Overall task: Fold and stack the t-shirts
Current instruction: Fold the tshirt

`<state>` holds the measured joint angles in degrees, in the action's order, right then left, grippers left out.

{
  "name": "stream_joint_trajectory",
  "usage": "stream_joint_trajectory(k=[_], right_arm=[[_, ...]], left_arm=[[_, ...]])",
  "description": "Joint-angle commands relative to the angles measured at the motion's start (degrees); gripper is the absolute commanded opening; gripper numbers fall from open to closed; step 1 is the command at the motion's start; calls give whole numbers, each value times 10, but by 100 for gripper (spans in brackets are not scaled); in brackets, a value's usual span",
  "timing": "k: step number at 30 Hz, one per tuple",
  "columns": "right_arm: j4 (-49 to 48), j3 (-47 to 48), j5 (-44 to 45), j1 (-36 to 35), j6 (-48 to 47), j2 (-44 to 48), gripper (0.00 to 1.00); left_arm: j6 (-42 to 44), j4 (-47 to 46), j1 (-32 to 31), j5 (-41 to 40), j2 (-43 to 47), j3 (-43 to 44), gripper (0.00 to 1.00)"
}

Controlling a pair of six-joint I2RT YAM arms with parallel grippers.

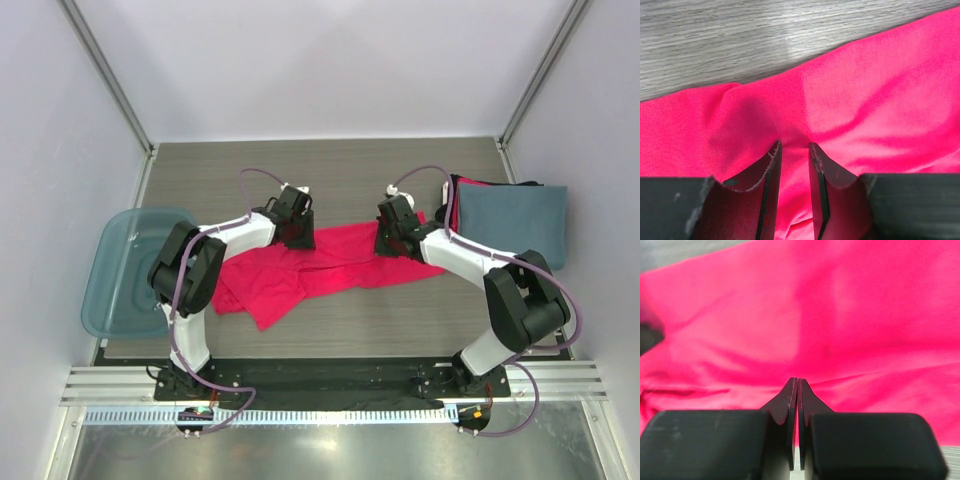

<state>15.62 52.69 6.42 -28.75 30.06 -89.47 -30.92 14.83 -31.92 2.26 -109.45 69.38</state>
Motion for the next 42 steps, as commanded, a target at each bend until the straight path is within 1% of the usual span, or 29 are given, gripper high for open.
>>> stream_joint_trajectory(k=[1, 5, 9, 12, 14, 17, 20, 24, 30, 34, 38, 40, 42], right_arm=[[6, 23, 43, 25, -9, 4, 7], [8, 45, 69, 54, -5, -34, 6], [10, 51, 81, 82, -7, -75, 3], [12, 30, 85, 84, -6, -63, 2], [17, 3, 97, 91, -4, -37, 3], [10, -41, 93, 119, 3, 10, 2], [3, -51, 86, 138, 7, 38, 2], [6, -29, 92, 147, 11, 29, 3], [10, 5, 142, 157, 21, -12, 3], [10, -4, 170, 161, 29, -32, 2], [10, -22, 176, 162, 38, -27, 1], [10, -26, 176, 162, 39, -23, 1], [7, -29, 170, 162, 39, -23, 1]], left_arm=[[15, 5, -2, -14, 0, 7, 30], [16, 1, -2, -12, 6, 3, 30], [16, 0, -2, -11, 6, 1, 30], [15, 1, -2, -12, 5, 1, 30], [15, 5, -2, -15, 5, 3, 30], [15, 11, -2, -17, 2, 7, 30], [16, 13, -2, -17, -1, 11, 30], [16, 13, -2, -17, 2, 8, 30], [19, 5, -2, -17, 12, 1, 30], [19, -8, -2, -13, 27, -13, 33], [19, -33, -2, -16, 64, -42, 36], [21, -40, -2, -8, 97, -54, 40], [15, -38, -9, -18, 128, -70, 45]])
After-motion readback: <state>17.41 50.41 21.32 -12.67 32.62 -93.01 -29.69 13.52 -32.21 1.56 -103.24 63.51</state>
